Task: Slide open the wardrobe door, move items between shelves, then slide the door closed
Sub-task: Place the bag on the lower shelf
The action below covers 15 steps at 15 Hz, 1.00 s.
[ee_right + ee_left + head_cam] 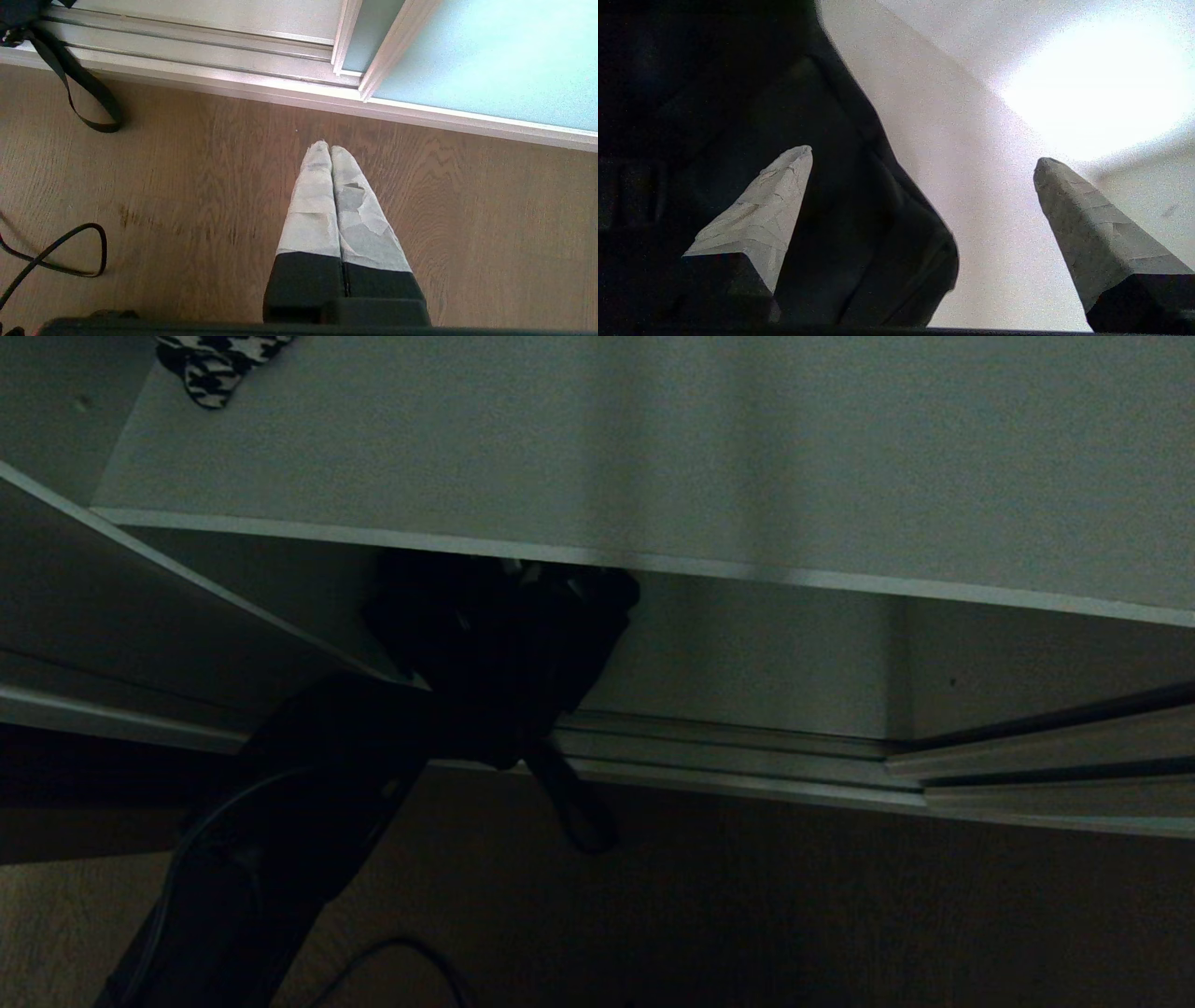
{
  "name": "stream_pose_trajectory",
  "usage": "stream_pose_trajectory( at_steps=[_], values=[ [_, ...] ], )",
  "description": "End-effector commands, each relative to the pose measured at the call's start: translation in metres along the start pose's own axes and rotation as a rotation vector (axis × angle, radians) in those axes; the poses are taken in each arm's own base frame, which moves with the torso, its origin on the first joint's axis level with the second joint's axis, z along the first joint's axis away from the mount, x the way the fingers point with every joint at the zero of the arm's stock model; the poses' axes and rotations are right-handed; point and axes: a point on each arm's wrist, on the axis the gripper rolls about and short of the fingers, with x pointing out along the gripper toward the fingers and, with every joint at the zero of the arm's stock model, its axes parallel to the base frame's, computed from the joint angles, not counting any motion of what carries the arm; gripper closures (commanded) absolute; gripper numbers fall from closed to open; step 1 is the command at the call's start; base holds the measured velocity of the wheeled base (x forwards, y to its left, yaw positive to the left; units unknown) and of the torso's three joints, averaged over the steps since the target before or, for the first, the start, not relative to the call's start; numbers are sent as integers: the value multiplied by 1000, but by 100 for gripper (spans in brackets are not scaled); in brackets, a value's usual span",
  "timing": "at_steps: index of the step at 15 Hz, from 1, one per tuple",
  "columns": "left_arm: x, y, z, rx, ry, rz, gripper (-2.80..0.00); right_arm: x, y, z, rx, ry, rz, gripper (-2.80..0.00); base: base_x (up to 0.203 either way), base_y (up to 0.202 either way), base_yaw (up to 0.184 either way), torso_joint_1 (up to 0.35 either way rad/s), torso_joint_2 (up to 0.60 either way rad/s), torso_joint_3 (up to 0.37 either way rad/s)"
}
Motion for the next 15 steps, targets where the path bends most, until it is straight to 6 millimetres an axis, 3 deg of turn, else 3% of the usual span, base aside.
stream_pose_trajectory(
  at_steps=[1,4,9,10,15],
  values=[
    [0,-7,3,58,-12,-3,-280,0,0,0,0,-2,0,0,0,0,0,0,0,0],
    [-5,-22,-12,23,78,24,-280,0,0,0,0,-2,0,0,0,0,0,0,0,0],
    [-11,-17,-35,19,191,63,-280,0,0,0,0,-2,0,0,0,0,0,0,0,0],
    [-10,-18,-33,19,195,62,0,0,0,0,0,-2,0,0,0,0,0,0,0,0],
    [-9,-20,-26,57,331,107,0,0,0,0,0,-2,0,0,0,0,0,0,0,0]
  ],
)
